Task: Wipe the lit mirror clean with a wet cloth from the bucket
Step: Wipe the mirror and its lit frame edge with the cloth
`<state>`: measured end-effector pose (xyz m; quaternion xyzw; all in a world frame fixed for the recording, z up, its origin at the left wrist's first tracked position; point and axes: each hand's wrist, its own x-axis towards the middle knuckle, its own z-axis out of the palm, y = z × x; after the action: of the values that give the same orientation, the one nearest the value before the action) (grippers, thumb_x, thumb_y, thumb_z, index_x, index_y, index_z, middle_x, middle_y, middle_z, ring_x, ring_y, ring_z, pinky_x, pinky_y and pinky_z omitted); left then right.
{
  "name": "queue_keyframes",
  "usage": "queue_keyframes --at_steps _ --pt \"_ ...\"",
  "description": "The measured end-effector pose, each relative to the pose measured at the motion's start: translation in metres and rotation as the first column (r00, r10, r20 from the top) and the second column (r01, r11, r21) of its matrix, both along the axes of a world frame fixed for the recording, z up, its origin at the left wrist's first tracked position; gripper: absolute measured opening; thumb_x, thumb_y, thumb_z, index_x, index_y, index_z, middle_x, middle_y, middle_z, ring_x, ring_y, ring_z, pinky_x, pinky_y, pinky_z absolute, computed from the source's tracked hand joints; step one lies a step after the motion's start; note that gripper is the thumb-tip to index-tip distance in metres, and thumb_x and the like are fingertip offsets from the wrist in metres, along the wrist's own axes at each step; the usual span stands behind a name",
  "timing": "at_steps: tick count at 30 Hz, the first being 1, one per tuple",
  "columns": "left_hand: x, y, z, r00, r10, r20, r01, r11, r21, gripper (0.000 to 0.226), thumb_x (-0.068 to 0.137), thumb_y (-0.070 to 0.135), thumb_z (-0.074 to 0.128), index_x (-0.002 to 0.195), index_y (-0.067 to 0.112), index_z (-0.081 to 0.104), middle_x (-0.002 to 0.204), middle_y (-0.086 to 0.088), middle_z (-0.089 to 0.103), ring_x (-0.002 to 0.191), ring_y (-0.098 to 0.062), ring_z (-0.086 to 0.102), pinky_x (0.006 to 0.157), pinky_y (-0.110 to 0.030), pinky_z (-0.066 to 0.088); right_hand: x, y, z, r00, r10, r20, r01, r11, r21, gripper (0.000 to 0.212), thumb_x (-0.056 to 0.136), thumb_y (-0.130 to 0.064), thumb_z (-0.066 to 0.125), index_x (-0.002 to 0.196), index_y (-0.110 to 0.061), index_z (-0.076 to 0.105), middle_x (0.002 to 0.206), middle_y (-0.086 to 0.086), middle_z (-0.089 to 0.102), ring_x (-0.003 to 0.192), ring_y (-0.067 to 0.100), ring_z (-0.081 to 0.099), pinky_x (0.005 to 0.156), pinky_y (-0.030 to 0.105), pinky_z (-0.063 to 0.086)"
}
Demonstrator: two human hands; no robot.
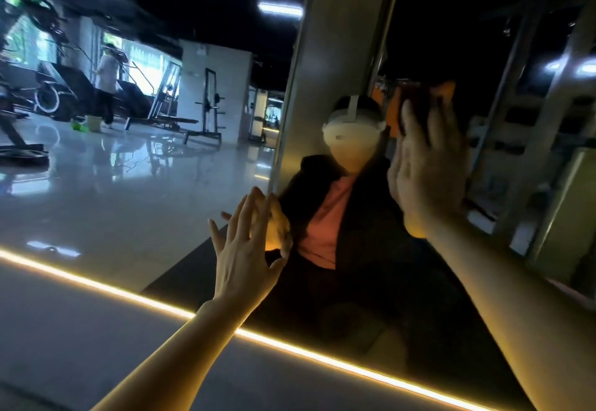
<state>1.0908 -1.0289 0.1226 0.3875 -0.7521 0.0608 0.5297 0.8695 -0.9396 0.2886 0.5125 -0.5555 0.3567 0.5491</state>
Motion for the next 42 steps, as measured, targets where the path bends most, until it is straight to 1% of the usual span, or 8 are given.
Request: queue_keyframes --at_steps 11,14,19,23,26,32,38,42 --pt "0.062 -0.003 -0.130 0.993 0.012 0.115 -0.033 0.983 0.183 0.127 0.056 0.019 0.095 0.156 0.025 0.016 0.164 -0.007 0.012 0.143 -0.016 0.016 0.104 -0.079 0.017 0.038 -0.019 -0.250 0.813 0.229 -0.536 0.199 0.755 0.625 0.048 0.099 -0.027 0.041 0.147 -0.020 0.047 0.161 0.011 0.024 0.151 0.030 0.014 0.121 0.048 0.011" --pt "0.080 -0.016 -0.128 0.993 -0.019 0.113 0.002 0.988 0.152 0.123 0.058 0.017 0.094 0.155 0.027 0.019 0.163 -0.009 0.015 0.144 -0.017 0.014 0.102 -0.080 0.018 0.040 -0.019 -0.213 0.823 0.232 -0.518 0.127 0.814 0.566 0.055 0.098 -0.005 0.022 0.144 -0.017 0.050 0.158 0.015 0.030 0.148 0.032 0.025 0.120 0.051 0.017" --pt "0.108 -0.042 -0.111 0.999 0.046 -0.011 -0.043 0.979 0.201 0.114 0.064 0.020 0.091 0.155 0.024 0.022 0.162 -0.007 0.017 0.139 -0.036 0.036 0.109 -0.073 0.014 0.090 -0.051 -0.181 0.993 0.053 -0.105 -0.030 0.977 0.210 0.061 0.092 0.002 0.050 0.150 -0.013 0.041 0.159 0.017 0.029 0.150 0.033 0.019 0.121 0.055 0.013" --pt "0.128 -0.051 -0.123 0.999 0.047 0.021 -0.050 0.978 0.202 0.118 0.063 0.018 0.091 0.155 0.029 0.018 0.163 -0.005 0.013 0.138 -0.039 0.039 0.107 -0.076 0.018 0.121 -0.074 -0.271 0.798 0.264 -0.542 0.113 0.818 0.564 0.052 0.096 -0.017 0.035 0.146 -0.014 0.046 0.159 0.018 0.026 0.152 0.034 0.006 0.121 0.050 0.003" --pt "0.147 -0.058 -0.130 0.996 0.033 0.088 -0.048 0.984 0.170 0.122 0.060 0.018 0.093 0.155 0.031 0.017 0.163 -0.005 0.010 0.137 -0.037 0.040 0.108 -0.074 0.017 0.131 -0.079 -0.266 0.732 0.309 -0.607 0.192 0.762 0.619 0.055 0.091 -0.016 0.037 0.144 -0.015 0.049 0.159 0.016 0.028 0.151 0.032 0.011 0.121 0.047 0.008" --pt "0.175 -0.078 -0.125 0.995 0.028 0.095 -0.041 0.988 0.146 0.117 0.059 0.018 0.093 0.153 0.029 0.024 0.162 -0.007 0.015 0.137 -0.033 0.038 0.104 -0.076 0.023 0.170 -0.111 -0.163 0.997 0.072 0.013 -0.073 0.995 0.070 0.058 0.096 0.001 0.051 0.151 -0.013 0.039 0.158 0.018 0.029 0.149 0.035 0.023 0.120 0.057 0.015" --pt "0.193 -0.089 -0.129 0.997 0.008 0.073 -0.022 0.981 0.193 0.117 0.066 0.019 0.090 0.154 0.037 0.015 0.164 -0.001 0.009 0.142 -0.030 0.031 0.108 -0.074 0.021 0.216 -0.129 -0.274 0.813 0.217 -0.541 0.132 0.835 0.534 0.053 0.093 -0.017 0.035 0.145 -0.016 0.049 0.159 0.018 0.021 0.150 0.033 0.007 0.120 0.050 0.002" --pt "0.189 -0.090 -0.128 1.000 0.006 0.004 -0.007 0.977 0.212 0.117 0.069 0.019 0.087 0.155 0.039 0.012 0.165 0.004 0.002 0.143 -0.021 0.026 0.109 -0.073 0.019 0.218 -0.128 -0.260 0.916 0.173 -0.361 -0.001 0.902 0.432 0.054 0.089 -0.008 0.043 0.142 -0.017 0.052 0.158 0.015 0.029 0.149 0.030 0.017 0.121 0.049 0.010"
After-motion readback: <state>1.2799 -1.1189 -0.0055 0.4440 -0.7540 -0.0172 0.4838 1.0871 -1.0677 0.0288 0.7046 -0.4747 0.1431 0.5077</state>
